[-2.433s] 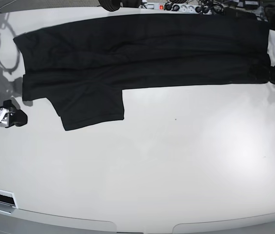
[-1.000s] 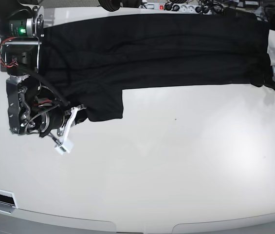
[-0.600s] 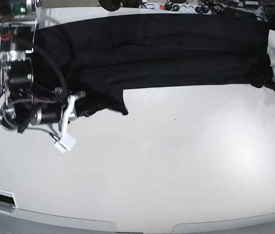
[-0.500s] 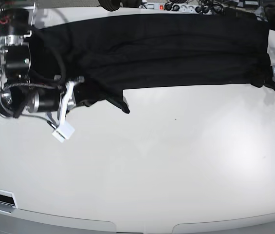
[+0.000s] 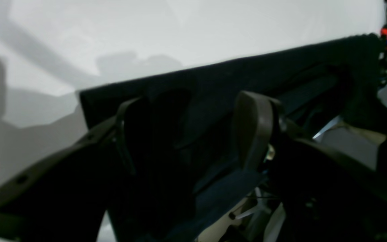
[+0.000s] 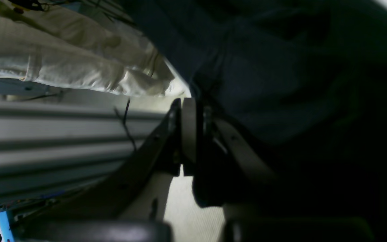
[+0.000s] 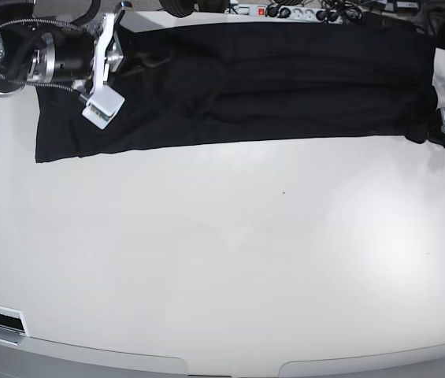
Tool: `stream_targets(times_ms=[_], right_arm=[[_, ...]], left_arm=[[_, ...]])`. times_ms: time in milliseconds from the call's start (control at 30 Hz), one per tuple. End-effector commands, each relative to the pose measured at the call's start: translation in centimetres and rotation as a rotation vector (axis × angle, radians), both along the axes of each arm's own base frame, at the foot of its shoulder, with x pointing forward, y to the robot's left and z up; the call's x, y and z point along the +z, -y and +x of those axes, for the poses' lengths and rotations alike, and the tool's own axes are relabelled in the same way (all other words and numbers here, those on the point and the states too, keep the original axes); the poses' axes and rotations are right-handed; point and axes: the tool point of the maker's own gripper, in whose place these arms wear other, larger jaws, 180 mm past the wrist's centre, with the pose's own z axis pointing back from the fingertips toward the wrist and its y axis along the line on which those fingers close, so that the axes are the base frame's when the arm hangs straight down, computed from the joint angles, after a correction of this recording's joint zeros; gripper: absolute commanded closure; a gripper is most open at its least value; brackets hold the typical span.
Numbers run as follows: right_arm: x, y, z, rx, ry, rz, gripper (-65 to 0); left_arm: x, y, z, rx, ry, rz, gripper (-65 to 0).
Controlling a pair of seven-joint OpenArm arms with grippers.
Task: Layout the t-shirt on the table in an organized manner, then fold the t-shirt properly
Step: 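Sweep the right gripper along the folded edge toward the collar, then grasp the strip ends with both grippers at opposite ends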
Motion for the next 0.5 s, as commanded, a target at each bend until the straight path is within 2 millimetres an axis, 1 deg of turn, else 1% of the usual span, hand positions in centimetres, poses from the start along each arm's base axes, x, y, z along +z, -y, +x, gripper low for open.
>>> stream_targets(times_ms=[0, 100, 167, 233, 300, 400, 467], right_arm=[[0.6, -0.2, -0.2, 0.0, 0.011, 0.023, 0.0], [0.2, -0.2, -1.4, -0.001, -0.022, 0.02, 0.0], [0.0, 0.0, -1.5, 0.0, -0.024, 0.008, 0.0], [-0.7, 0.6, -1.3, 0.001, -0.018, -0.047, 0.0], [-2.0, 1.9, -1.4, 0.007, -0.014, -0.144, 0.0], [-4.0, 4.4, -1.3, 0.012, -0.005, -0.32, 0.0], [-4.7, 5.5, -0.9, 0.003, 0.014, -0.395, 0.0]], left_arm=[[1.5, -1.0, 1.1, 0.005, 0.046, 0.013, -40.1], [1.5, -1.0, 1.2, 0.005, 0.047, 0.013, -40.1], [1.5, -1.0, 1.2, 0.005, 0.047, 0.013, -40.1], [1.6, -1.0, 1.2, 0.005, 0.048, 0.011, -40.1], [1.5, -1.0, 1.2, 0.005, 0.047, 0.011, -40.1], [1.6, -1.0, 1.2, 0.006, 0.049, 0.011, -40.1], [1.6, -1.0, 1.2, 0.007, 0.05, 0.011, -40.1]])
